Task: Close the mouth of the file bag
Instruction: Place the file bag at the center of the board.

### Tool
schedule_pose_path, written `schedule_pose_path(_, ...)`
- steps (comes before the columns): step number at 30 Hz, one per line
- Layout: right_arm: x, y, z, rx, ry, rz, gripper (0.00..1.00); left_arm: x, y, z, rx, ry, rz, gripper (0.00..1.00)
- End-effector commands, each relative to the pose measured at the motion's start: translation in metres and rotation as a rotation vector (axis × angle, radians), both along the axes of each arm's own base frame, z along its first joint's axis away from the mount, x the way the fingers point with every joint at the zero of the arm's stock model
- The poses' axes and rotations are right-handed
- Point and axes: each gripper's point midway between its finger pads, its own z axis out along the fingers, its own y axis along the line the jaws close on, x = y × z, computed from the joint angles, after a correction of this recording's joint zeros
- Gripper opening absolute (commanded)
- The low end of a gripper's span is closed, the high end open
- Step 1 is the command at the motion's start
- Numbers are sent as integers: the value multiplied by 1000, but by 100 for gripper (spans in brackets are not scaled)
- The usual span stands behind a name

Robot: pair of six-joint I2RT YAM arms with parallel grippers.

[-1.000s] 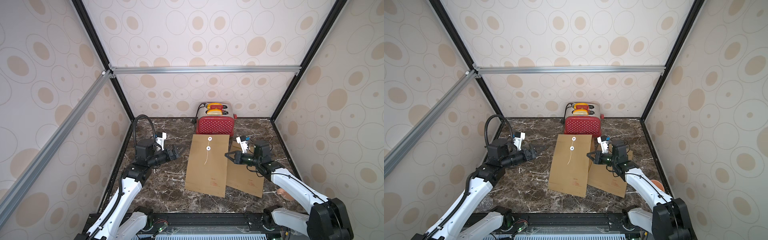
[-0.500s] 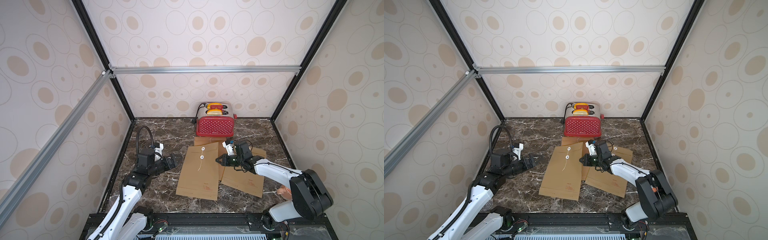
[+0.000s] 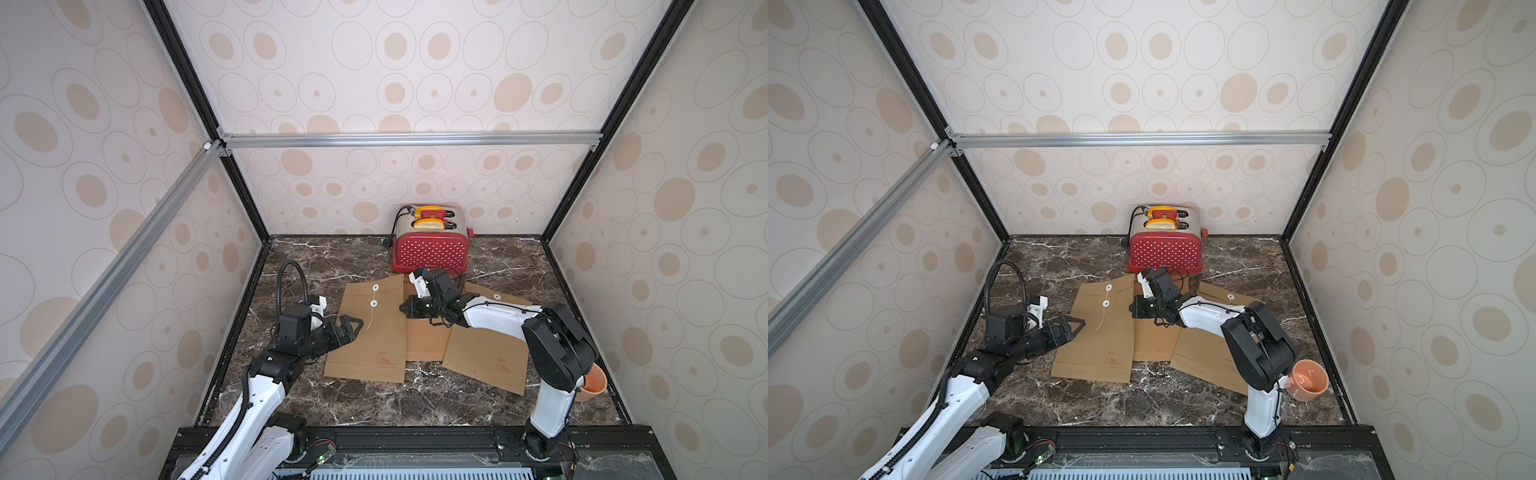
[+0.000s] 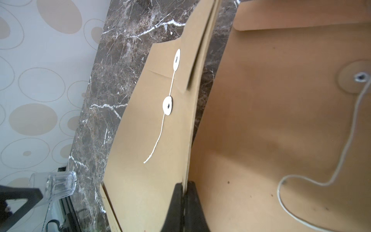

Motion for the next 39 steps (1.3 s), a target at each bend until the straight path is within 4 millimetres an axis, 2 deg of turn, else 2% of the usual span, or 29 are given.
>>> schedule_pose_path(1,6,13,-8,-64,-24,-11,0,-1,-1,1,2,-18,-26,99)
schedule_pose_path(4,9,25,-22,-72,2,1,0,-2,-5,1,0,-21,-61,99)
schedule_pose_path(7,11,27,-38,-94,19,1,0,-4,-5,1,8,-20,-78,99)
schedule_pose_path(13,16,46,-56,-113,27,7,0,-3,-8,-4,-9,-7,-93,99)
schedule_pose_path(21,25,63,-68,-122,33,-13,0,-3,-6,-12,0,5,-95,99)
schedule_pose_path(28,30,76,-71,-148,8,-6,0,-3,-6,-13,0,7,-99,99)
schedule_pose_path(32,29,89,-78,-148,32,35,0,-2,-6,-11,-2,0,-100,99)
schedule_pose_path(36,29,94,-86,-147,51,33,0,-2,-7,-12,-7,3,-104,99)
schedule_pose_path(39,33,102,-85,-140,44,29,0,-2,-7,-13,-8,3,-97,99)
